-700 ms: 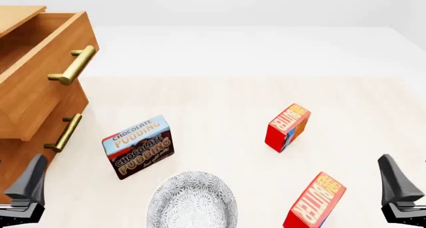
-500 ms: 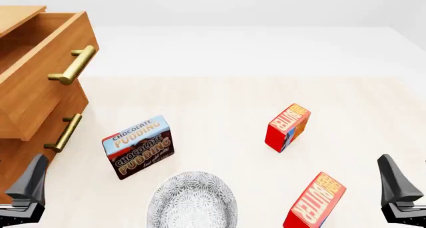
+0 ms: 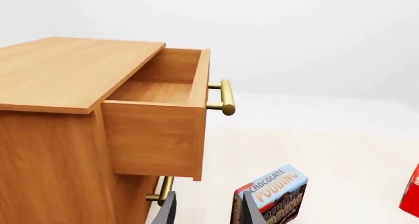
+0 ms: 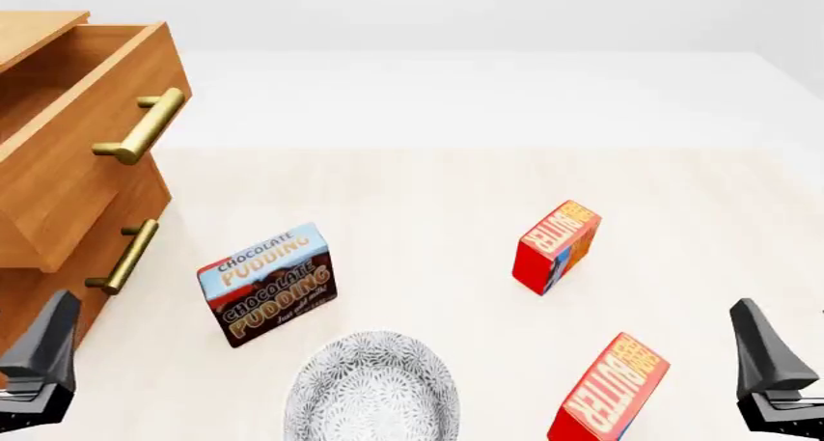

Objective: Put the butter at the front in the top drawer of the cabinet and close it.

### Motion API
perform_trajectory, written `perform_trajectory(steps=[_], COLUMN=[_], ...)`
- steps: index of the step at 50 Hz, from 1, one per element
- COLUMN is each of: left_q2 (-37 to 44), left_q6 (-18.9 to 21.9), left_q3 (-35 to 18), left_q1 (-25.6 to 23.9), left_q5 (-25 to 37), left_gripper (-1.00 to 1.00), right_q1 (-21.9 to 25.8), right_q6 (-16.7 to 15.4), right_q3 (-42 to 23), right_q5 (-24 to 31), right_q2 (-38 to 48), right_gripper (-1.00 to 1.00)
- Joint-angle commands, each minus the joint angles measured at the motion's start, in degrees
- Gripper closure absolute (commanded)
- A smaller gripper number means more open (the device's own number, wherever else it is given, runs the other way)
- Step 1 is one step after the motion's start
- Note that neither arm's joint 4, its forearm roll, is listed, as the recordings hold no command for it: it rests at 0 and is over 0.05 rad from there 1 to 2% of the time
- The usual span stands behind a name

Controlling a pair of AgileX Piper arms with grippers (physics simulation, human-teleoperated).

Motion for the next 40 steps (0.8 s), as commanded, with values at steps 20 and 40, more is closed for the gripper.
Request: perform_trajectory(steps=[20, 40], left_q2=[-0.13, 6.06], left_q6=[-1.56, -3.01], left_q3=[-17.0, -30.13], left_q1=[1.57, 1.18], left_q5=[22.97, 33.39], left_gripper=[-1.0, -1.0], right_q1=[-0.01, -0.01], right_q6=[0.04, 0.04], right_q3=[-0.01, -0.01], right_q5=[-0.02, -0.02], right_q2=[0.03, 0.03], right_gripper=[-1.0, -1.0])
